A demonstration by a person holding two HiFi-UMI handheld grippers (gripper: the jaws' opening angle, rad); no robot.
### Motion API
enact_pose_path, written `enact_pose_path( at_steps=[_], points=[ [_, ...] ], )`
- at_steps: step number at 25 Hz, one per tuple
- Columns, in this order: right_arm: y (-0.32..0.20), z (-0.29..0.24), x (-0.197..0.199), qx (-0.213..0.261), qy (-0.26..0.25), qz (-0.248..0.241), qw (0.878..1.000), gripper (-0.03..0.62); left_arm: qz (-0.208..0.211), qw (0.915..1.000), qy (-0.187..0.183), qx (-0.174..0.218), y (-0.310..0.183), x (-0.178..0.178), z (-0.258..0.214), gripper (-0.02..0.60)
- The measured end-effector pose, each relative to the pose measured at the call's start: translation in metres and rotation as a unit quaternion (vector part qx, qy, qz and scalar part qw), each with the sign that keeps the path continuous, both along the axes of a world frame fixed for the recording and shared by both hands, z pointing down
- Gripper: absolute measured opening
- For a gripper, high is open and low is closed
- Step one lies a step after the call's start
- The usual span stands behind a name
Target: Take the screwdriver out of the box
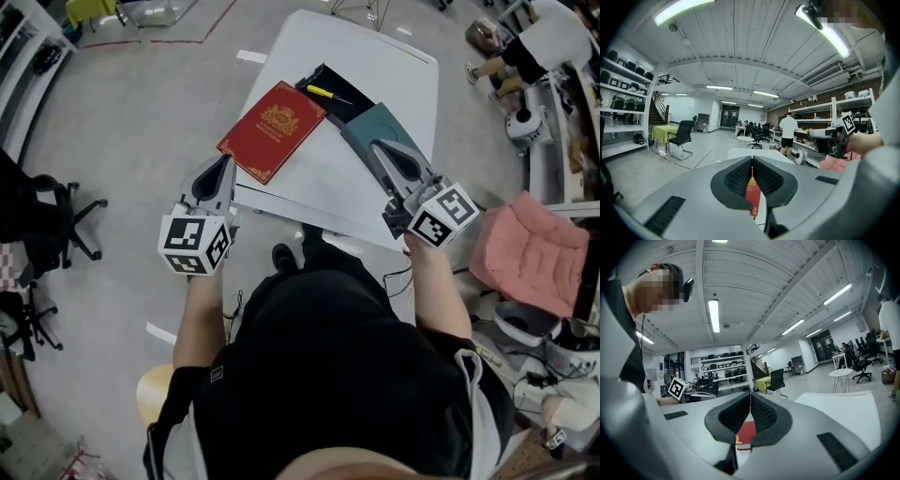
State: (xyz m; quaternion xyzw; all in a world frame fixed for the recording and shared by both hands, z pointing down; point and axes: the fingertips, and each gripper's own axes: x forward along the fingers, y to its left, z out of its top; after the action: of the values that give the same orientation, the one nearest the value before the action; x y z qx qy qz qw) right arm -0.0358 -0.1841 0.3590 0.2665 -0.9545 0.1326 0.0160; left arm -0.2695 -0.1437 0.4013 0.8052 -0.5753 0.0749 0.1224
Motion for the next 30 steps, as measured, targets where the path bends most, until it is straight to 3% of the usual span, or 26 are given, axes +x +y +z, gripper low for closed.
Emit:
enact_pose_path(
  at_steps=[10,18,30],
  points=[
    [-0.074,0.018,-0.002,0.004,0.025,0.008,1.000,0.031,0.001,0.9999,-0.002,-0.014,-0.062,-0.003,0.011,0.020],
    [-0.137,0.036,0.000,-0.019,0.049,0.007,0.999,0.031,0.012,0.9995,-0.004,-0.029,-0.122,0.010,0.021,0.020],
    [-0.199,0.088,-0.019,-0.053,0.110,-0.053,0.991,0.032,0.023,0.9980,-0.003,-0.058,-0.175,0.024,0.054,0.020]
  ],
)
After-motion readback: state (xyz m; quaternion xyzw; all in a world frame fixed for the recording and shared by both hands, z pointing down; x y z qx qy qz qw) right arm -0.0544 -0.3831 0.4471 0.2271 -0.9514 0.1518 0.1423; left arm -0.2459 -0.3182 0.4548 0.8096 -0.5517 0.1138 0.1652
